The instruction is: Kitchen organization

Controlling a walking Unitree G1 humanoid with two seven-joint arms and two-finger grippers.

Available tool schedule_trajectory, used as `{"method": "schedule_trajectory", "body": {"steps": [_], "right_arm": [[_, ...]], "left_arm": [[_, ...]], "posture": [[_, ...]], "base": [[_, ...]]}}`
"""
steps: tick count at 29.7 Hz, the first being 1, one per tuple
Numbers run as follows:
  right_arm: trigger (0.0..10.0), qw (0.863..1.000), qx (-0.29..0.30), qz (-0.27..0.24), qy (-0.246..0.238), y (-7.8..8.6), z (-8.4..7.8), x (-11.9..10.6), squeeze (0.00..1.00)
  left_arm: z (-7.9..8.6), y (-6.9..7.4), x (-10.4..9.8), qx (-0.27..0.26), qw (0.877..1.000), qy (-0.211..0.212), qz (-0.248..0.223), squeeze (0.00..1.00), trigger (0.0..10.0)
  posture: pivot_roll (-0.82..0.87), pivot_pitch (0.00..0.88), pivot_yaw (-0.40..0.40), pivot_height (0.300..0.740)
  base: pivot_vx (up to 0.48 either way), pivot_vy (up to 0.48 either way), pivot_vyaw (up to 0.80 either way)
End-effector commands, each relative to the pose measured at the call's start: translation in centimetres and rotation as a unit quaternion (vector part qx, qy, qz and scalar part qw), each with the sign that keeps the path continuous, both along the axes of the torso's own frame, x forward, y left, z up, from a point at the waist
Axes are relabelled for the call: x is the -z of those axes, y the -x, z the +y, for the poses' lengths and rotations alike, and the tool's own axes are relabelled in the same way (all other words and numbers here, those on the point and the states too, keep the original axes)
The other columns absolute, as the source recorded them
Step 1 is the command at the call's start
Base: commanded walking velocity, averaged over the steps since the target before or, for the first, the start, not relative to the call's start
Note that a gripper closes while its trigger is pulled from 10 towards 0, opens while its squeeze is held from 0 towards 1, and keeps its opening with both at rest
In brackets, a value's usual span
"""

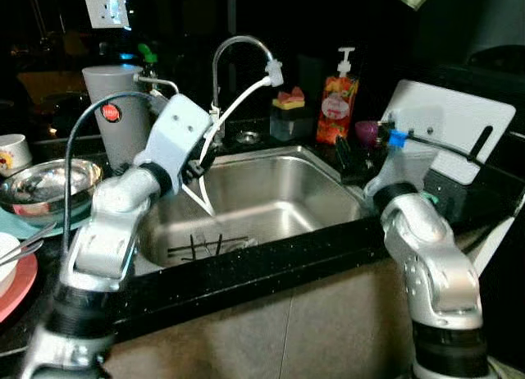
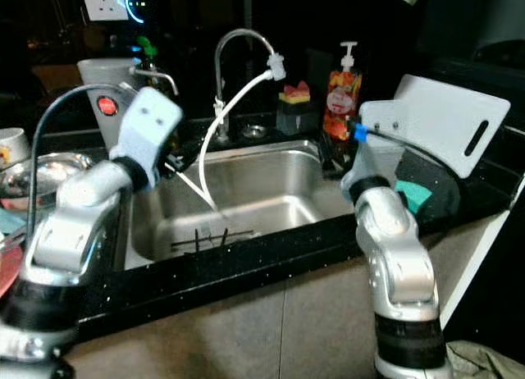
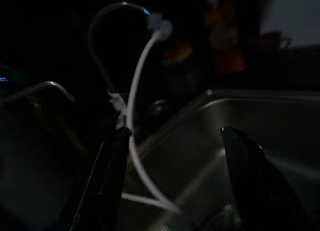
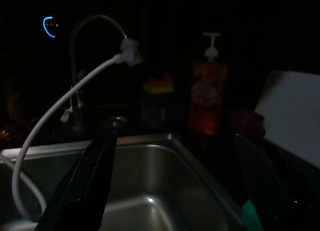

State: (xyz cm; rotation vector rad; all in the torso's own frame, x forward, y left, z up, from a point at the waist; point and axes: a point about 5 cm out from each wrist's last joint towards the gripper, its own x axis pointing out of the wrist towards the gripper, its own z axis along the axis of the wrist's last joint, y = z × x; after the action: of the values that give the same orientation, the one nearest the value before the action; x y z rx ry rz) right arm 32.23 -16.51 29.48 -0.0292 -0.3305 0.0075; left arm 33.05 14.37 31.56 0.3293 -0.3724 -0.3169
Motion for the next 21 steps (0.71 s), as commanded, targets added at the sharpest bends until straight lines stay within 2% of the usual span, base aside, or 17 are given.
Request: {"method": "schedule_trajectory", "body": {"steps": [1, 7, 10, 14, 18, 19, 21], "right_arm": [[10.0, 1.0, 0.017, -0.017, -0.008, 0.5, -0.5, -0.3, 0.0], [10.0, 0.998, 0.04, -0.036, -0.02, 0.9, -1.4, -0.4, 0.0], [10.0, 0.997, 0.053, -0.046, -0.024, 1.3, -2.2, -0.5, 0.0], [10.0, 0.996, 0.064, -0.052, -0.038, 1.5, -2.6, -0.4, 0.0], [10.0, 0.996, 0.063, -0.052, -0.039, 1.5, -2.4, -0.5, 0.0], [10.0, 0.996, 0.054, -0.057, -0.037, 1.5, -1.5, -0.5, 0.0], [10.0, 0.996, 0.052, -0.059, -0.036, 1.6, -1.3, -0.5, 0.0]], "left_arm": [[0.2, 0.3, 0.1, 0.0, 1.0, 0.029, -0.001, 0.0, 10.0], [-0.1, 0.5, 1.0, 0.01, 0.995, 0.096, 0.015, 0.0, 10.0], [0.1, 0.5, 1.5, -0.006, 0.994, 0.104, 0.018, 0.0, 10.0], [0.2, 0.3, 1.7, -0.015, 0.983, 0.18, 0.035, 0.0, 10.0], [0.1, 0.3, 1.6, -0.015, 0.981, 0.19, 0.037, 0.0, 10.0], [-0.3, 0.1, 1.5, -0.018, 0.983, 0.181, 0.032, 0.0, 10.0], [-0.4, 0.1, 1.4, -0.02, 0.984, 0.175, 0.03, 0.0, 10.0]], "posture": [[0.04, 0.0, -0.043, 0.74], [0.05, 0.0, -0.053, 0.74], [0.05, 0.0, -0.061, 0.74], [0.04, 0.0, -0.053, 0.74], [0.04, 0.0, -0.053, 0.74], [0.04, 0.0, -0.046, 0.74], [0.04, 0.0, -0.043, 0.74]], "base": [[0.0, 0.0, 0.0], [0.0, 0.0, 0.0], [0.0, 0.0, 0.0], [0.0, 0.0, 0.0], [0.0, 0.0, 0.0], [0.0, 0.0, 0.0], [0.0, 0.0, 0.0]]}}
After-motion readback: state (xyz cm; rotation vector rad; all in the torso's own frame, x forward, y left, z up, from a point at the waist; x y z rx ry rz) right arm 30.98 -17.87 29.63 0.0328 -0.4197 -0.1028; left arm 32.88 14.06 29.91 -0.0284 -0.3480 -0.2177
